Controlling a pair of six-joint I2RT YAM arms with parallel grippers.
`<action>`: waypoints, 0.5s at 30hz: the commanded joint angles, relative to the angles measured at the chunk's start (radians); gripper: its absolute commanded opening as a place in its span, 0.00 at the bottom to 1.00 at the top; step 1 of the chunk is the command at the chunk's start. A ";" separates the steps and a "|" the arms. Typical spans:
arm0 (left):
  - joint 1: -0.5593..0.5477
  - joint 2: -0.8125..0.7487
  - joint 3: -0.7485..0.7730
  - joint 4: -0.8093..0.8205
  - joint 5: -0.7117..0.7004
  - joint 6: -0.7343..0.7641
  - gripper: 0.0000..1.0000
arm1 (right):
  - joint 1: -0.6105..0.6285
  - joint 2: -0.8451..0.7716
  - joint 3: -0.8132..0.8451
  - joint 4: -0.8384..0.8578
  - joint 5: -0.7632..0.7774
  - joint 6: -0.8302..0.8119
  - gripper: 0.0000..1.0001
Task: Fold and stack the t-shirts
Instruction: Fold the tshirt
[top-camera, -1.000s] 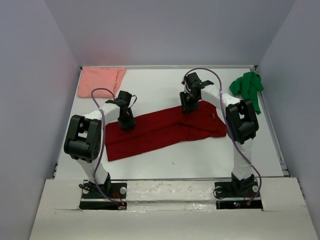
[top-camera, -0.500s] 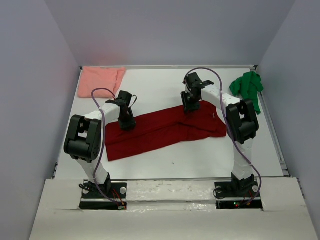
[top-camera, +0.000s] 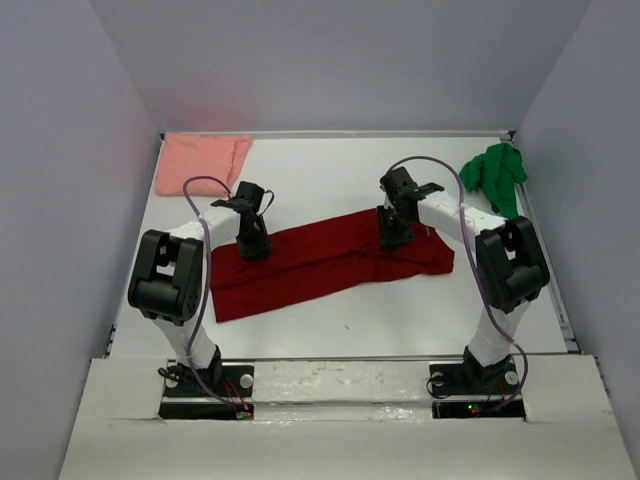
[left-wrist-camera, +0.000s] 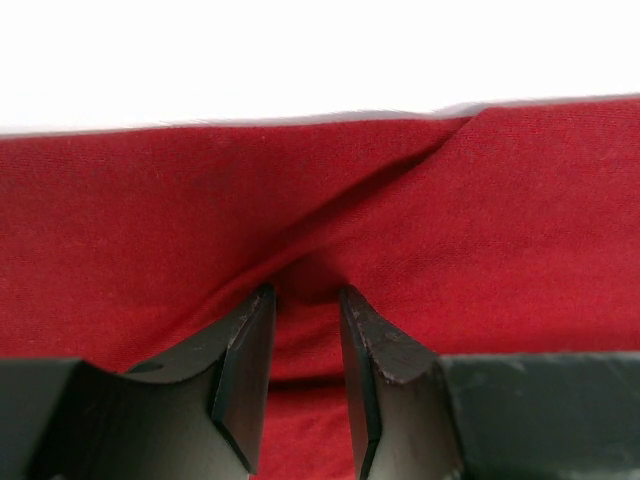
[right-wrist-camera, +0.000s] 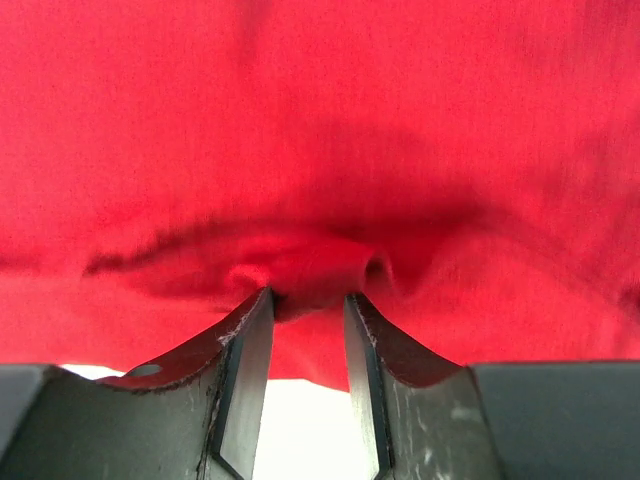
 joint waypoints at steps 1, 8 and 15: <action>-0.010 -0.001 0.024 -0.011 0.021 0.013 0.41 | 0.058 -0.139 -0.084 0.030 0.062 0.060 0.40; -0.012 0.002 0.026 -0.014 0.021 0.016 0.41 | 0.146 -0.340 -0.223 0.005 0.032 0.153 0.40; -0.014 0.009 0.032 -0.015 0.024 0.015 0.41 | 0.167 -0.418 -0.185 -0.016 0.151 0.150 0.42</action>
